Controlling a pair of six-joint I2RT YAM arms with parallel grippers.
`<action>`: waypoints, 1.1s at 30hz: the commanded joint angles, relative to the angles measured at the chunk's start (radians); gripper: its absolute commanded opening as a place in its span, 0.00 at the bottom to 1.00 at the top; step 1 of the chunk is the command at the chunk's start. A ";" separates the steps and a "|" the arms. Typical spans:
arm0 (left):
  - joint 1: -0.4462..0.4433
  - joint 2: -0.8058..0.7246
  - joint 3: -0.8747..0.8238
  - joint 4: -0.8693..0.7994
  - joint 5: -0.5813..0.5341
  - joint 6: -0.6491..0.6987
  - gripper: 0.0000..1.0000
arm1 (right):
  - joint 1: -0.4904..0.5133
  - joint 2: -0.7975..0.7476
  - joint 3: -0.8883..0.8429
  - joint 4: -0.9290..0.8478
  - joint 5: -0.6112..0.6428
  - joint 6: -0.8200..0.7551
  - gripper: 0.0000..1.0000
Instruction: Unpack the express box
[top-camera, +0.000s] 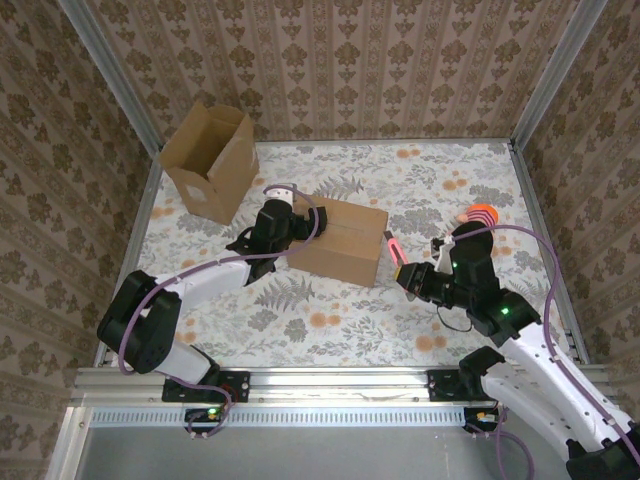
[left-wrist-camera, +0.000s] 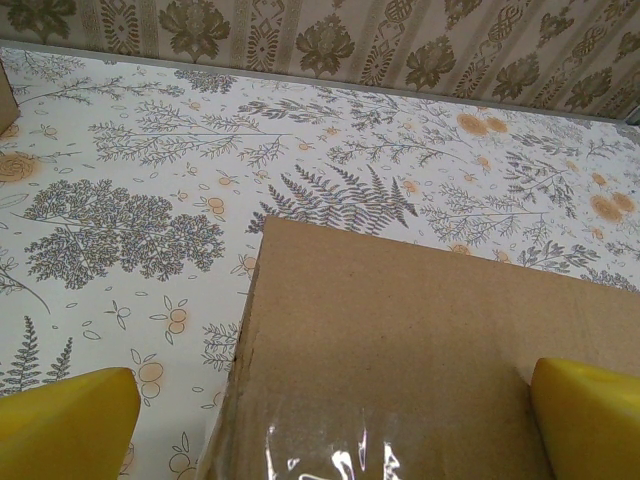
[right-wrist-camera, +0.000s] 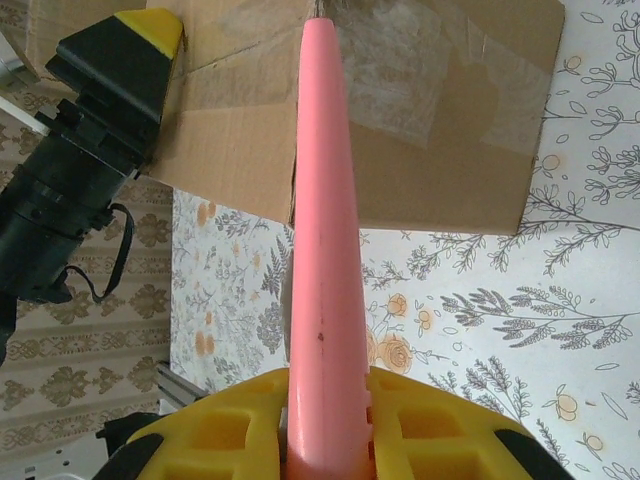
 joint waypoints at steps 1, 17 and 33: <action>-0.009 0.087 -0.069 -0.224 0.003 0.000 1.00 | 0.052 -0.006 -0.012 -0.087 -0.022 0.036 0.00; -0.010 0.094 -0.070 -0.223 0.003 -0.003 1.00 | 0.168 -0.038 -0.028 -0.085 0.054 0.111 0.00; -0.009 0.103 -0.074 -0.215 0.002 -0.006 1.00 | 0.303 -0.043 -0.049 -0.031 0.134 0.189 0.00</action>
